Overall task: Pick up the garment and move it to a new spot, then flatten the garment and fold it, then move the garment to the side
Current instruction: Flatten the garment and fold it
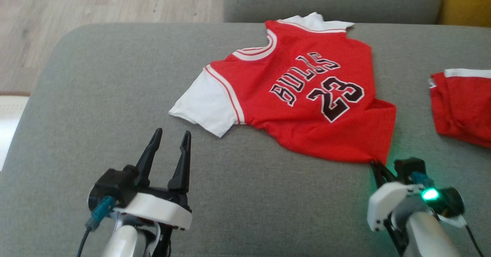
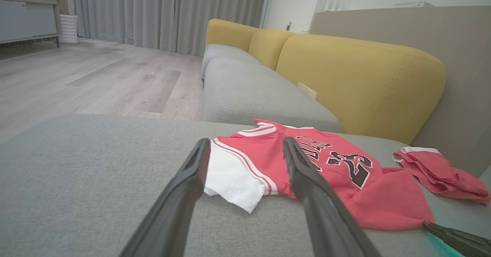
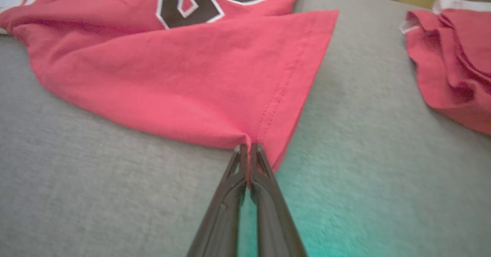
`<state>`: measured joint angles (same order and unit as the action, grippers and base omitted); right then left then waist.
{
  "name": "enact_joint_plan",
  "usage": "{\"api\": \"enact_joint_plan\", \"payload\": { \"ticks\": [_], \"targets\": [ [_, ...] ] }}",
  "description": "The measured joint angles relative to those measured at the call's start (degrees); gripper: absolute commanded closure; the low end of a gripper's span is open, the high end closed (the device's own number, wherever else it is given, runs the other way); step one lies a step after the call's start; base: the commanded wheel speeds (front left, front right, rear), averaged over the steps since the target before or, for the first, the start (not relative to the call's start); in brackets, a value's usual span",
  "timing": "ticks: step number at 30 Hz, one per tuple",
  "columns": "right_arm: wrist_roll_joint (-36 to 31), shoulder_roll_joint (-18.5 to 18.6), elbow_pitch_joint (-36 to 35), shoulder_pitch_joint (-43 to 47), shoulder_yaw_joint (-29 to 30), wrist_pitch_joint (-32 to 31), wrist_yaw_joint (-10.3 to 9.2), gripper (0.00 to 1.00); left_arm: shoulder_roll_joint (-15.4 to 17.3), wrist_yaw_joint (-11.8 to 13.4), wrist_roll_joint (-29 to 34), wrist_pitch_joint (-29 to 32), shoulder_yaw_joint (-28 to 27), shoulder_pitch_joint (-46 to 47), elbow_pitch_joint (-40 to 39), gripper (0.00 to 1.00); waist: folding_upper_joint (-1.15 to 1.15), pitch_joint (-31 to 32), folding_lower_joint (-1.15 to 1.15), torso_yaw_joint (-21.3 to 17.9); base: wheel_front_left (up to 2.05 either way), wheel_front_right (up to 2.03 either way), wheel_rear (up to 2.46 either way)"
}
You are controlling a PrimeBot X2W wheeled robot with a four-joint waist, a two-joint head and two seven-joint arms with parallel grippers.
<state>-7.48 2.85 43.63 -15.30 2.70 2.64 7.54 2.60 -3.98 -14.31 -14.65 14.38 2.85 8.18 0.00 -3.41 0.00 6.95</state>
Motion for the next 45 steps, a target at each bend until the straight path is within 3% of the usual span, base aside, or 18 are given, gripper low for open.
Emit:
{"api": "enact_joint_plan", "payload": {
  "ticks": [18, 19, 20, 21, 35, 45],
  "targets": [
    [-3.20, 0.25, -13.04, 10.88, 8.77, -8.10, 0.00, 1.00, 0.00, 0.54, -0.35, 0.00, 0.04, -2.16, -0.25, 0.00, 0.00, 3.74, 0.00, -4.27, 0.00, 0.00, 0.00],
    [-3.19, 0.23, -13.55, 11.19, 8.72, -8.26, 0.00, 0.89, 0.00, 0.54, -0.53, 0.00, 0.04, -2.16, -0.25, 0.00, 0.00, 3.75, 0.00, -4.28, 0.00, 0.00, 0.00],
    [-3.08, 0.18, -14.03, 11.45, 8.61, -8.26, 0.00, 0.09, 0.00, 0.54, -0.56, 0.00, 0.04, -2.16, -0.25, 0.00, 0.00, 3.77, 0.00, -4.27, 0.00, 0.00, 0.00],
    [-2.71, 0.11, -14.55, 11.57, 8.50, -8.21, 0.00, 0.00, 0.00, 0.53, -0.56, 0.00, 0.05, -2.16, -0.25, 0.00, 0.00, 3.80, 0.00, -4.25, 0.00, 0.00, 0.00],
    [13.04, -0.21, -25.80, 12.60, -6.04, -1.10, 0.00, 0.00, 0.00, 0.49, -0.55, 0.00, -0.42, -2.22, -0.58, 0.00, 0.00, 4.29, 0.00, -4.22, 0.00, 0.00, 0.00],
    [14.55, -0.20, -25.94, 13.76, -7.79, -0.55, 0.00, 0.00, 0.00, 0.40, -0.08, 0.00, -0.40, -2.45, -0.71, 0.00, 0.00, 4.39, 0.00, -3.75, 0.00, 0.00, 0.00]
  ]
}}
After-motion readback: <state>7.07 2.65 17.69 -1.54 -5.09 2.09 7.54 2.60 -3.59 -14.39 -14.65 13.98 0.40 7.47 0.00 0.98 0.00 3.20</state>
